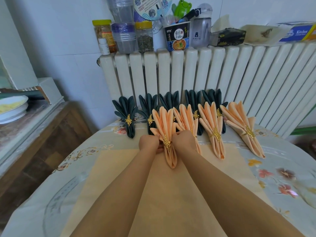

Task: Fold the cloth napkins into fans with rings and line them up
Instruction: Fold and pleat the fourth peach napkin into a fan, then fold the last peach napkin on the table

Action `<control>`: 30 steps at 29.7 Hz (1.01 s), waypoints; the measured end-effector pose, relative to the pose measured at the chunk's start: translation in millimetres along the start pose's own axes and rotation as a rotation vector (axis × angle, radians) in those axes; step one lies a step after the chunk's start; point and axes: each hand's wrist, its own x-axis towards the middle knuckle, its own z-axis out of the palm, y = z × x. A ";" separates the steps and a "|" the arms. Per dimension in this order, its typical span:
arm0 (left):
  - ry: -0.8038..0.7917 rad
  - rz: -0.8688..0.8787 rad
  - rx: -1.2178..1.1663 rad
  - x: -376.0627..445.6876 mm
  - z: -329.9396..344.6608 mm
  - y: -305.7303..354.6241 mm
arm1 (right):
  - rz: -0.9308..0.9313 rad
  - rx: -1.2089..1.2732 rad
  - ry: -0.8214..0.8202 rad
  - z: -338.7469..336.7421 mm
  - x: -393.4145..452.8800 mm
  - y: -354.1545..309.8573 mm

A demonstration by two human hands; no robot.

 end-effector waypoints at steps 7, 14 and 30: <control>0.018 0.030 0.002 -2.0 -0.3 1.1 | -0.012 0.088 -0.013 2.6 0.0 2.8; 0.067 0.124 0.112 -18.0 -3.4 0.1 | -0.075 0.046 0.005 -4.7 -16.8 3.8; 0.059 0.155 0.123 -155.4 -38.5 -60.2 | -0.068 0.007 0.058 -54.2 -146.1 54.0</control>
